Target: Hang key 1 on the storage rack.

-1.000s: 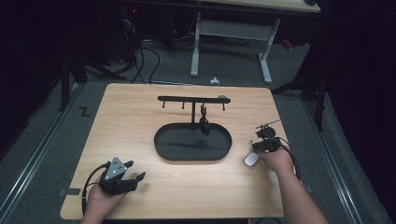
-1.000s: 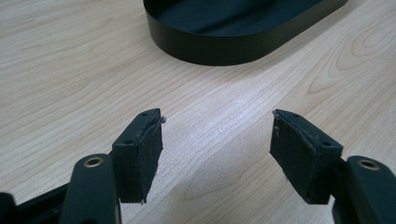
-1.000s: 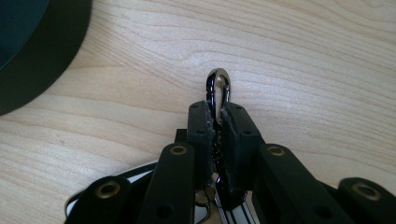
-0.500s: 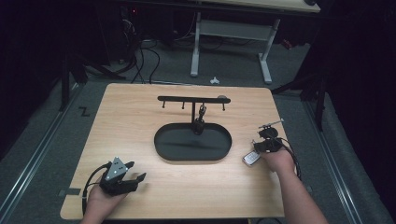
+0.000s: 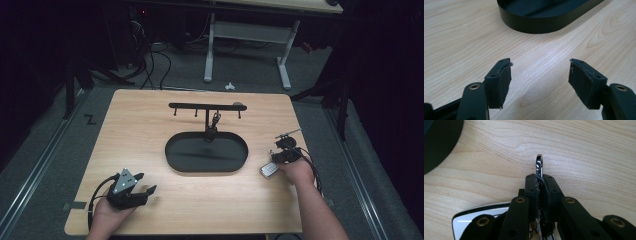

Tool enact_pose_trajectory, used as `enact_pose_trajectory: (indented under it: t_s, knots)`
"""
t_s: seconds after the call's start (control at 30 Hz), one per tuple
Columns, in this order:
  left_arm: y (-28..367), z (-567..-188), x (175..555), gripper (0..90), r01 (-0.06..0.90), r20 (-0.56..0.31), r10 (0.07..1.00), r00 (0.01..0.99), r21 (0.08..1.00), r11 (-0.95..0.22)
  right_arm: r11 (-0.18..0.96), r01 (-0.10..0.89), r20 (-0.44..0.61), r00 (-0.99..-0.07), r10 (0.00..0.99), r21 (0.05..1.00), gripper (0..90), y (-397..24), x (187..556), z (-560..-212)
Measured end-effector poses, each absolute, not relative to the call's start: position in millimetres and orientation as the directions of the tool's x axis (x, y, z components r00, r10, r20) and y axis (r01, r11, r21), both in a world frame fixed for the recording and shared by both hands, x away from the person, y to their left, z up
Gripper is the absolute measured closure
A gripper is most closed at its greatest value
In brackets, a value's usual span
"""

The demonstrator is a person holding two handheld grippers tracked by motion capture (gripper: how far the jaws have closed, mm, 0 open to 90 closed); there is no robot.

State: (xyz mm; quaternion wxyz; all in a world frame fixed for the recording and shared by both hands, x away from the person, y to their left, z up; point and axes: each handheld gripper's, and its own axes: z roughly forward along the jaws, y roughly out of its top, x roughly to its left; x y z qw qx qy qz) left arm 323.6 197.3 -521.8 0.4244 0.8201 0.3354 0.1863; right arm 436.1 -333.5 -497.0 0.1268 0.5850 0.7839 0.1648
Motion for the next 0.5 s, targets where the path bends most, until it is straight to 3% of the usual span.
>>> enact_pose_trajectory:
  t_s: [0.3, 0.5]
  knots:
    - [196.4, -521.6, 323.0, 35.2, 0.379, 0.034, 0.704, 0.71, 0.824, -0.422, 0.271, 0.882, -0.019, -0.286, 0.958, 0.387, 84.4, -330.5, 439.8, -495.6]
    - [195.8, -521.4, 322.7, 35.3, 0.372, 0.042, 0.703, 0.71, 0.825, -0.425, 0.257, 0.876, 0.027, -0.293, 0.956, 0.409, 84.5, -329.7, 435.9, -486.7]
